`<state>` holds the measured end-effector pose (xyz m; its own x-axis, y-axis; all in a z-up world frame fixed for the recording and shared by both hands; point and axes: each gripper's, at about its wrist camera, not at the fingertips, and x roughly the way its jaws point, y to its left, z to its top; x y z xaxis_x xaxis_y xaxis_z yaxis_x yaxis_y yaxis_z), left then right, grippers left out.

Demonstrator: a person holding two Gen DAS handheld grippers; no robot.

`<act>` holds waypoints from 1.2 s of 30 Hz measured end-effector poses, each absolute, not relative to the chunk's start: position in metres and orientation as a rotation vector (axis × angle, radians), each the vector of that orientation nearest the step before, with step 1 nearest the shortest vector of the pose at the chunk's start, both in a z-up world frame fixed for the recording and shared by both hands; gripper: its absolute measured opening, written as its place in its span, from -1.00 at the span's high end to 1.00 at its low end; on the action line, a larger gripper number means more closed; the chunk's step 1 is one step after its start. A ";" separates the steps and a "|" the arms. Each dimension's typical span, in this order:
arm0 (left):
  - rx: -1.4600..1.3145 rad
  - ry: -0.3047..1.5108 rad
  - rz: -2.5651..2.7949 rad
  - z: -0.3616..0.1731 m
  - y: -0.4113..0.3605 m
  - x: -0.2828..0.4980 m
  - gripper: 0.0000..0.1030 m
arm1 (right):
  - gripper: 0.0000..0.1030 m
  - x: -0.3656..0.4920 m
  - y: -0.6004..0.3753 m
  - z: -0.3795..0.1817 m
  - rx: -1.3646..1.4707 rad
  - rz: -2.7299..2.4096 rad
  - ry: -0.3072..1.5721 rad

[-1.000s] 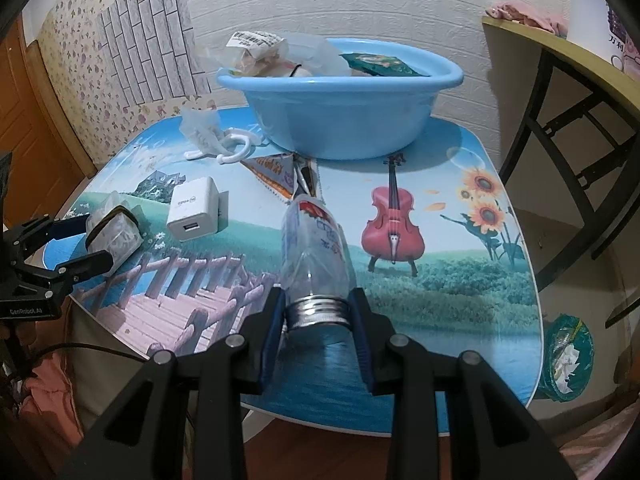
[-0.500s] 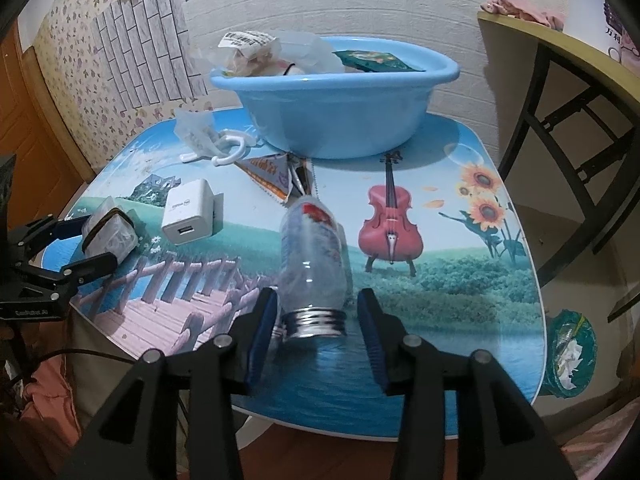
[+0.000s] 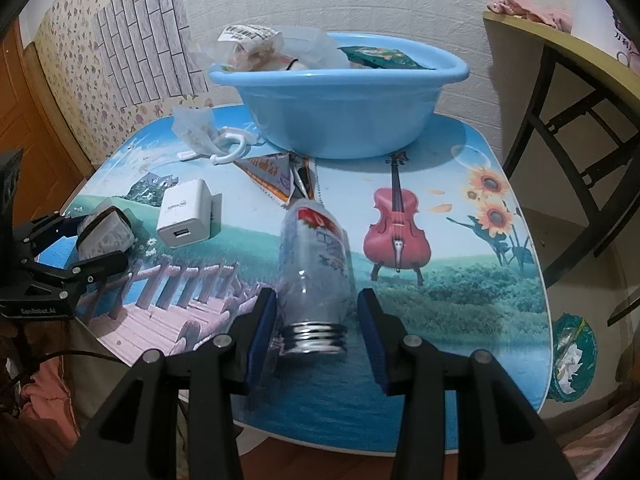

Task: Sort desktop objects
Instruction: 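Lift the bottle and swab box and carry both toward the basin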

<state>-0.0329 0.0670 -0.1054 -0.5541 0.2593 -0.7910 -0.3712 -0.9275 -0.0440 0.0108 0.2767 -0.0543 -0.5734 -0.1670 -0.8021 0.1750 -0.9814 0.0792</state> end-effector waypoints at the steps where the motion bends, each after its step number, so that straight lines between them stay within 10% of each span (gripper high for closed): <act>1: -1.232 0.177 2.489 -0.104 0.067 -0.033 -0.58 | 0.19 0.010 0.276 -0.055 1.341 -2.624 0.013; 36: -0.959 0.115 2.534 0.001 0.115 -0.079 -0.58 | 0.24 -0.020 0.283 0.032 0.931 -2.707 -0.048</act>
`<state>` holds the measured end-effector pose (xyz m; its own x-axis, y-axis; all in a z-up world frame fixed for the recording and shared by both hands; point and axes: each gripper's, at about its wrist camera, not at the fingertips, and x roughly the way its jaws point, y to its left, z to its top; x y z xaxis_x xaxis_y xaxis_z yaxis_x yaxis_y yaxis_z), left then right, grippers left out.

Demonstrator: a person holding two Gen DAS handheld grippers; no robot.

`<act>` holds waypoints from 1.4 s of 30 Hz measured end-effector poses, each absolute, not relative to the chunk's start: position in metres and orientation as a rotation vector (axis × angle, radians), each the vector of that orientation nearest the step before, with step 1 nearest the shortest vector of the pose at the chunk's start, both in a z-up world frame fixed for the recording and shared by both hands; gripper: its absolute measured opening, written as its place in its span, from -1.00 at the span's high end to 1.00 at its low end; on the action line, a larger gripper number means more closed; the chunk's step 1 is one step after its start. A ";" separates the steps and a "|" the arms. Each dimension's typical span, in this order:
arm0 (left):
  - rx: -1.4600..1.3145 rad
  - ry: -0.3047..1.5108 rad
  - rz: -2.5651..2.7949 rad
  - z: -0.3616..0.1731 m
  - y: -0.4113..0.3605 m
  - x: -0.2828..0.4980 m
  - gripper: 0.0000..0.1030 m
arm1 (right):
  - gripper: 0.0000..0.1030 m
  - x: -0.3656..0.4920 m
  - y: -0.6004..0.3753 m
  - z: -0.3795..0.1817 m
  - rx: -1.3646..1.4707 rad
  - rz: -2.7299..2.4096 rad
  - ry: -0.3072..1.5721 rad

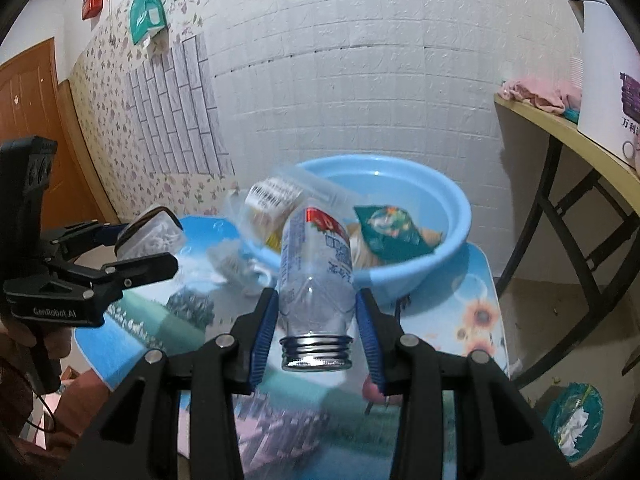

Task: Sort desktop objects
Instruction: 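Lift the bottle and swab box and carry both toward the basin, then lower the bottle and swab box into the basin and open both tools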

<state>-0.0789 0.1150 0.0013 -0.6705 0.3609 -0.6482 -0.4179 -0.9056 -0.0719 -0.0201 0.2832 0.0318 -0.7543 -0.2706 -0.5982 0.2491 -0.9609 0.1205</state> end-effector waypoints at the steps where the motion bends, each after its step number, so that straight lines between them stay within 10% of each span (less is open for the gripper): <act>1: -0.949 0.118 2.525 0.004 0.122 -0.085 -0.58 | 0.24 -0.023 0.284 0.032 0.927 -2.709 -0.051; 42: -0.881 0.206 2.396 0.001 0.221 -0.158 -0.80 | 0.23 -0.132 0.344 0.010 0.975 -2.759 -0.128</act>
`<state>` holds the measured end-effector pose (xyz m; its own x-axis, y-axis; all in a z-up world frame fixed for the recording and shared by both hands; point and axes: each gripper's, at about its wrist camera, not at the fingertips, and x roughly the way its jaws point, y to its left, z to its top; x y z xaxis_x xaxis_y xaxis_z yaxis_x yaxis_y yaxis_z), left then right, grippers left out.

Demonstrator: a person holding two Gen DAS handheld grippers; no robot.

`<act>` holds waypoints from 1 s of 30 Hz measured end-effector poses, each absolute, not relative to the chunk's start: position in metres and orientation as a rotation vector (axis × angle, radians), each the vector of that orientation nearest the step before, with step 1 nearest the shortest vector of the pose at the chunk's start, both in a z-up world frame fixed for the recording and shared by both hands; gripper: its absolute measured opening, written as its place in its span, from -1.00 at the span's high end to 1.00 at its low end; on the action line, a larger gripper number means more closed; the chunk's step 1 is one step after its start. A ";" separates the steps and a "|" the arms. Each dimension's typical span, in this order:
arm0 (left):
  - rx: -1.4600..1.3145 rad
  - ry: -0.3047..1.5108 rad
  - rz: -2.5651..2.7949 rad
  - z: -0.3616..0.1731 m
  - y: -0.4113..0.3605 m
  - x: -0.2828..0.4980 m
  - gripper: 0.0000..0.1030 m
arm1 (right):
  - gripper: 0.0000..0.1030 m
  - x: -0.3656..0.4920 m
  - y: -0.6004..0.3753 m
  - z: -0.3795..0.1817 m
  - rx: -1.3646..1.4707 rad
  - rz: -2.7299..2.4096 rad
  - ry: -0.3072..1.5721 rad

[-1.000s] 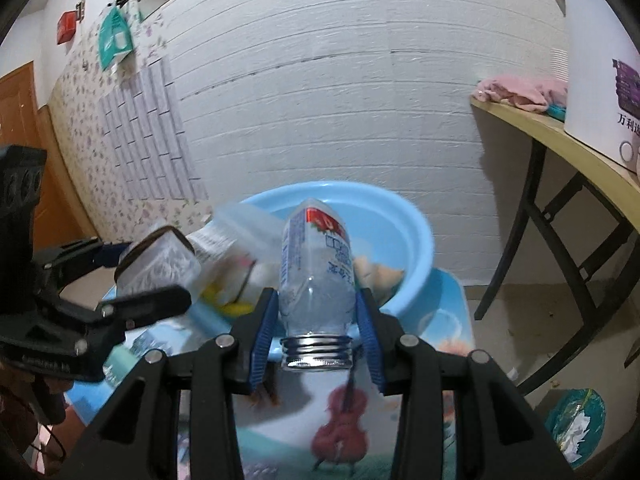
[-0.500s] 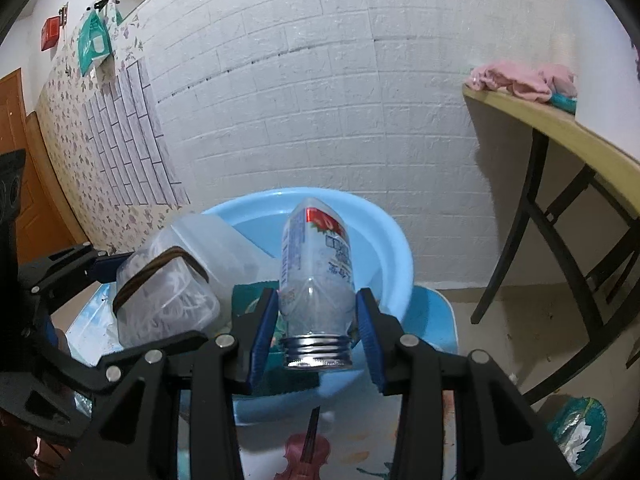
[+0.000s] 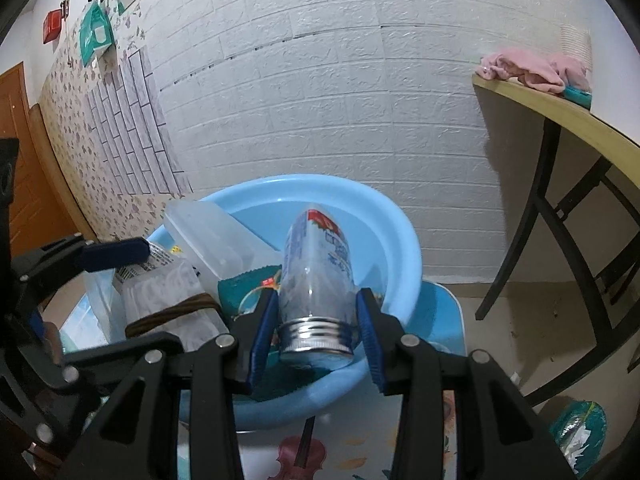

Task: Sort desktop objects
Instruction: 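Lower the bottle and swab box into the basin and open both tools, then withdraw both tools from the basin back over the table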

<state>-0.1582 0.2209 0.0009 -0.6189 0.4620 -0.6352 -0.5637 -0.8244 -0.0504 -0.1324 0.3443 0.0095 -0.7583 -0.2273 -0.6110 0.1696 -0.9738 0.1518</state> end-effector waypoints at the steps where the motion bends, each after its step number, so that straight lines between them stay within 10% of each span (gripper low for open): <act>1: -0.878 0.206 2.401 0.002 0.219 -0.158 -0.80 | 0.17 -0.132 0.344 0.010 0.977 -2.767 -0.126; 6: -0.858 0.188 2.436 0.010 0.207 -0.155 -0.81 | -0.30 -0.128 0.343 0.017 0.949 -2.821 -0.091; 30: -0.951 0.059 2.599 0.000 0.105 -0.116 -0.97 | -0.31 -0.076 0.342 0.021 1.000 -2.849 -0.156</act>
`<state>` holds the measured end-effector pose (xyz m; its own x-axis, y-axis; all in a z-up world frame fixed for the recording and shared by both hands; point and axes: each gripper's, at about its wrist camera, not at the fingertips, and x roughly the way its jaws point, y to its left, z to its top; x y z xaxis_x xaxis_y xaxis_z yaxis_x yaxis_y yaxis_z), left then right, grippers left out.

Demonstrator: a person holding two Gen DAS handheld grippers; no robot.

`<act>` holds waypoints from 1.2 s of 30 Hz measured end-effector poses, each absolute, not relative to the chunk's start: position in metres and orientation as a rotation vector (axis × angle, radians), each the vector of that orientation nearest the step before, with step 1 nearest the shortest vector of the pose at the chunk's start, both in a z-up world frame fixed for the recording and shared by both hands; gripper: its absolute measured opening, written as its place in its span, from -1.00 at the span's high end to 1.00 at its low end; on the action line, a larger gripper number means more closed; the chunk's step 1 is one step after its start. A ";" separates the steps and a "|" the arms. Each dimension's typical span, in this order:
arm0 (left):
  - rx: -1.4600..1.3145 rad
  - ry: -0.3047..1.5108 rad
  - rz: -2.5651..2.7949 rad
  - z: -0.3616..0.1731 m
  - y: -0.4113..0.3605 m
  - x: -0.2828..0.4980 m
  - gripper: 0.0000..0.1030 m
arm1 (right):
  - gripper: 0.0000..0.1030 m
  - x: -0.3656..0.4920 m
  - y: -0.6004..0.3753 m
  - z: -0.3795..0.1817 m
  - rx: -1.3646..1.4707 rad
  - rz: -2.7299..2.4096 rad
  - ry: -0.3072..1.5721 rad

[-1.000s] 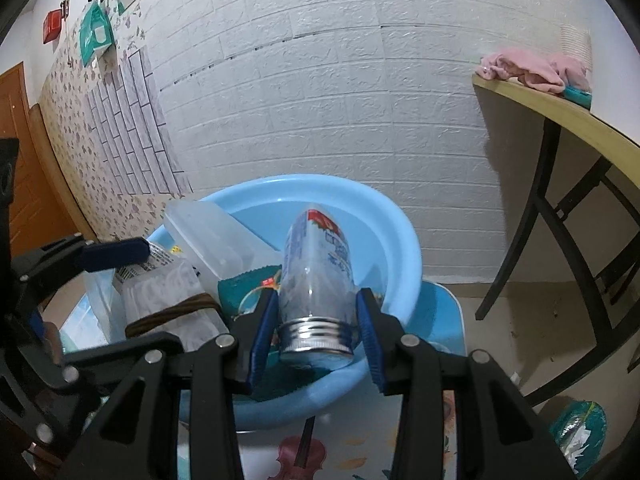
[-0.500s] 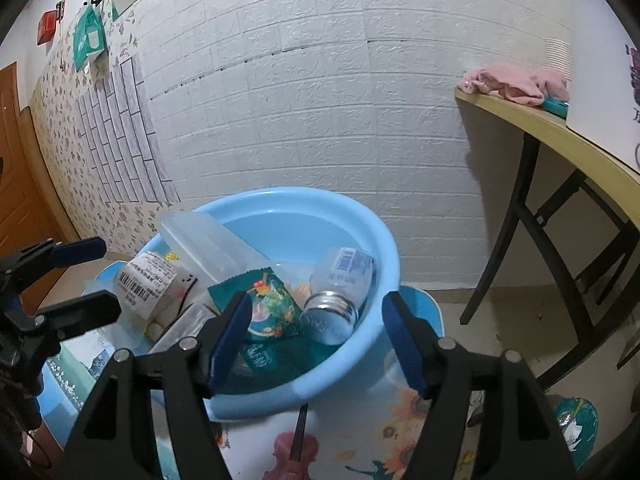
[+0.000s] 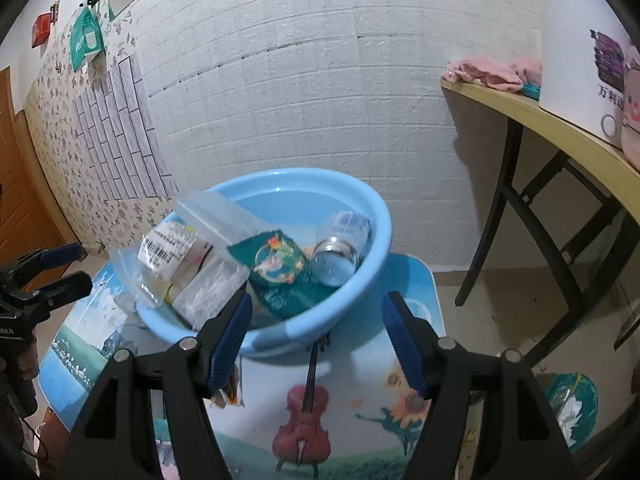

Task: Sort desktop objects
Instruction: 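Withdraw both tools from the basin back over the table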

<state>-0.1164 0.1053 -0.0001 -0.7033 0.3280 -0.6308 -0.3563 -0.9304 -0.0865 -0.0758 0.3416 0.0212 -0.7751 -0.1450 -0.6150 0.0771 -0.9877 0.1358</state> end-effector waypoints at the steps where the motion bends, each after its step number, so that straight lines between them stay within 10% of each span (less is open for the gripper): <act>1: -0.956 0.056 2.603 -0.001 0.102 -0.114 -0.97 | -0.31 -0.073 0.341 0.020 1.011 -2.848 -0.175; 36: -1.242 -0.069 2.448 -0.083 0.115 -0.060 -1.00 | -0.31 -0.021 0.285 -0.029 1.220 -2.680 -0.040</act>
<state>-0.0603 0.1146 -0.0829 -0.5290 0.3655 -0.7659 -0.3219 -0.9215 -0.2174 -0.0212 0.2853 -0.0287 -0.6408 -0.1888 -0.7441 0.1663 -0.9804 0.1055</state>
